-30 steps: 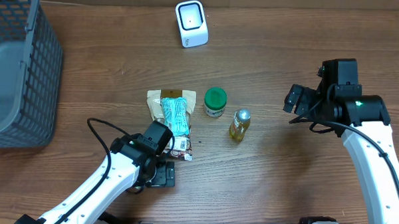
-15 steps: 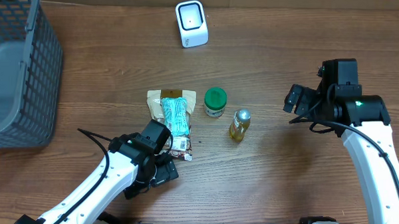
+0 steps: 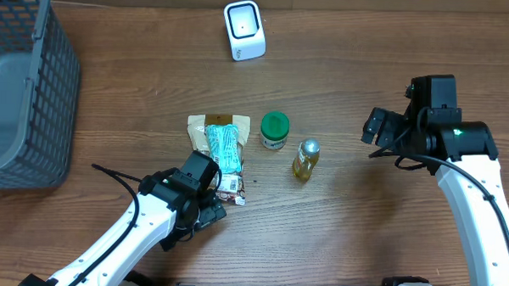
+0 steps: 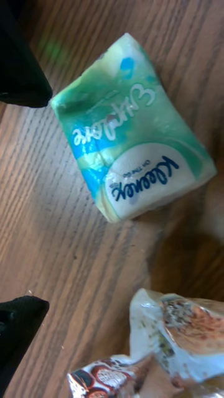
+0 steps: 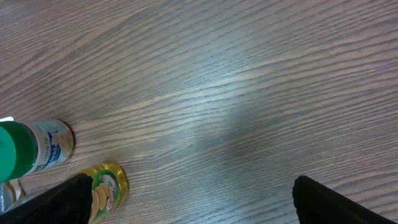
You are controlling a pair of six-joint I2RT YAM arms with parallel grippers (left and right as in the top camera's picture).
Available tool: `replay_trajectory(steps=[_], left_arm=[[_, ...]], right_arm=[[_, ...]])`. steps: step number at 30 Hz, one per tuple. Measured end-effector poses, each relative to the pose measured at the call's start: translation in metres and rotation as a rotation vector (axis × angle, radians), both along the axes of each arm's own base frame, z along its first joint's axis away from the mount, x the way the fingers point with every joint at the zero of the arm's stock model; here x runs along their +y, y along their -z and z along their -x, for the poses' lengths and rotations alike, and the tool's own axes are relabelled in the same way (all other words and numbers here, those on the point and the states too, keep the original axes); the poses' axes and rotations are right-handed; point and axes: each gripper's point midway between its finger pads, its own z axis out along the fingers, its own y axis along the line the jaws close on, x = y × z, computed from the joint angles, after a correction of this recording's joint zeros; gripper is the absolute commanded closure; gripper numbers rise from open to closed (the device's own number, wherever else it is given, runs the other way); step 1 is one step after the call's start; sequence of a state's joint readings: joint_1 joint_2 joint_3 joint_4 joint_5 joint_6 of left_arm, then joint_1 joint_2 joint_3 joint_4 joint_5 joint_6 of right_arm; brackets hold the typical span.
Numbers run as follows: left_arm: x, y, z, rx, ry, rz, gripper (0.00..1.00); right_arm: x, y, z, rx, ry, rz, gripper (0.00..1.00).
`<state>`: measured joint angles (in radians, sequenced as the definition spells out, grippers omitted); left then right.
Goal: Scan the item barcode
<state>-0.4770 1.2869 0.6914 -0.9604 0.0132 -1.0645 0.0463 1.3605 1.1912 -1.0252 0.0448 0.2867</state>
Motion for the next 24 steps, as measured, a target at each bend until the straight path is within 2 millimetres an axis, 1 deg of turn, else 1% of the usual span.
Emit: replay_trajectory(steps=[3, 6, 7, 11, 15, 20, 22, 24], left_arm=[[0.001, 0.0, 0.0, -0.001, -0.005, -0.003, 0.06], [0.003, 0.0, 0.001, 0.003, -0.007, -0.014, 0.06], [0.004, 0.0, 0.003, 0.01, -0.007, -0.021, 0.04], [0.011, 0.001, 0.01, 0.034, -0.007, -0.055, 0.03], [0.014, 0.009, 0.013, 0.033, -0.012, -0.062, 0.06], [0.021, 0.024, 0.023, 0.049, -0.022, -0.079, 0.07], [0.026, 0.025, 0.024, 0.046, -0.027, -0.101, 0.07], [0.032, 0.024, 0.019, 0.029, -0.04, -0.128, 0.05]], right_arm=[[0.0, 0.0, 0.0, 0.0, 0.0, 0.0, 0.0], [0.0, 0.0, 0.0, 0.0, 0.0, 0.0, 0.0], [0.0, 0.0, 0.0, 0.001, 0.0, 0.0, 0.0], [0.0, 0.0, 0.0, -0.001, 0.0, 0.0, 0.0], [0.0, 0.0, 0.0, 0.0, 0.0, 0.0, 0.0], [0.0, 0.0, 0.0, 0.0, 0.0, 0.0, 0.0], [0.0, 0.0, 0.0, 0.0, 0.0, 0.0, 0.0], [0.0, 0.0, 0.0, 0.0, 0.0, 0.0, 0.0]])
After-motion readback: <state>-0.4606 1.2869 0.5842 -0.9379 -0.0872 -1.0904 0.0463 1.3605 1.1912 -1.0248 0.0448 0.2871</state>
